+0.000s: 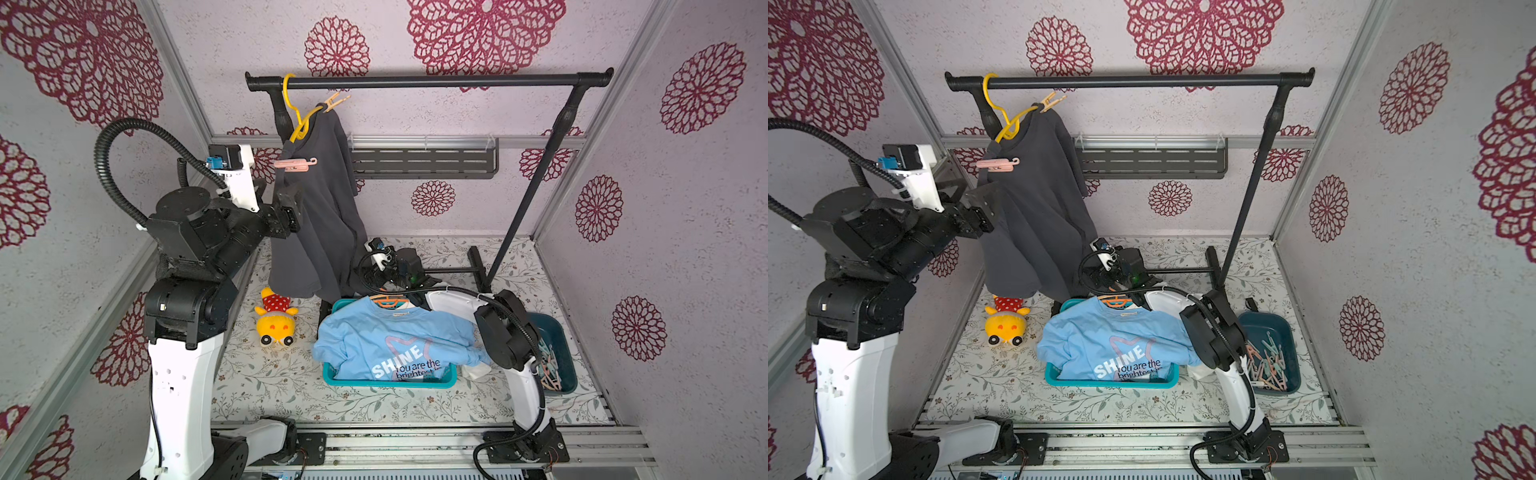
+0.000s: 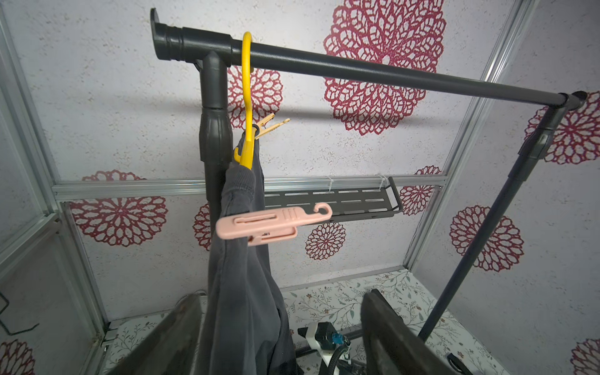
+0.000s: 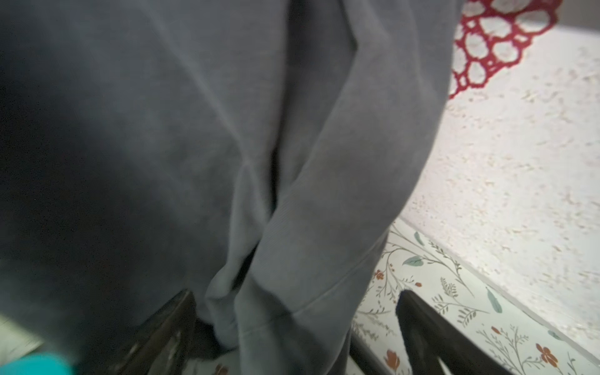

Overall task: Use clothespins to secure the t-shirt on both sides of the hanger
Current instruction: Hang the hanger on the clothesline.

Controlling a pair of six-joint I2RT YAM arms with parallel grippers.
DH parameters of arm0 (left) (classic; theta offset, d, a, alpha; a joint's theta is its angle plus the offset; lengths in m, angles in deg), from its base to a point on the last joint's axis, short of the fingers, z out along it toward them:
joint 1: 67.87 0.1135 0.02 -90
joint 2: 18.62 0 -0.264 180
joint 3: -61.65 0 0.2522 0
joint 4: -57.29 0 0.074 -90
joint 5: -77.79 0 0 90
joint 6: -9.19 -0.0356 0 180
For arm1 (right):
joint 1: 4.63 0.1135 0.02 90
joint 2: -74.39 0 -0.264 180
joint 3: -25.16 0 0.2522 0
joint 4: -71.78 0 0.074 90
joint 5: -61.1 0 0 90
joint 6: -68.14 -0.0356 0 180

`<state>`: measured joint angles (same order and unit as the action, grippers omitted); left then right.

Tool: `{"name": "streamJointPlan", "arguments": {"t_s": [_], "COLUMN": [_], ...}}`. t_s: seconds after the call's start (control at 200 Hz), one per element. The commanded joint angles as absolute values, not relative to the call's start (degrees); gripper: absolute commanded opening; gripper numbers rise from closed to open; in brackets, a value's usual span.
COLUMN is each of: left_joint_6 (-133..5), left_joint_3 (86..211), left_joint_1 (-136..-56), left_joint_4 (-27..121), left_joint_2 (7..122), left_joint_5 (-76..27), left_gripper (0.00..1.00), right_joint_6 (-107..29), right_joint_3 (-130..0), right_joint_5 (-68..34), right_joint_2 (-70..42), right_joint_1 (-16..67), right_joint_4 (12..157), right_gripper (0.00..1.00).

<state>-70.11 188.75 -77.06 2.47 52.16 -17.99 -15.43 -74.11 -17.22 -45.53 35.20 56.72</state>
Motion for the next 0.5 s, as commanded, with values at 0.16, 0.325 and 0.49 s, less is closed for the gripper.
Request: {"name": "streamJointPlan", "arguments": {"t_s": [0.16, 0.325, 0.49], "left_joint_6": [-70.3, -69.8, -65.7], "left_joint_3": [180.8, 169.0, 156.0], "left_joint_1": [-76.7, -76.7, -76.7], "left_joint_4": [1.6, 1.5, 4.0], "left_joint_2": [46.5, 39.9, 35.2], "left_joint_5": [-15.9, -12.6, -12.0], "left_gripper": [0.94, 0.99, 0.99], "right_joint_6": [-20.0, -22.2, -25.1], "right_joint_3": [-69.9, -65.5, -61.5], "right_joint_5": [-12.0, -11.7, -12.3], "right_joint_2": [-35.6, -31.3, -26.1], "right_joint_1": [34.9, 34.9, 35.2], "right_joint_4": [48.9, 46.3, 46.3], "right_gripper": [0.99, 0.99, 0.99]}}
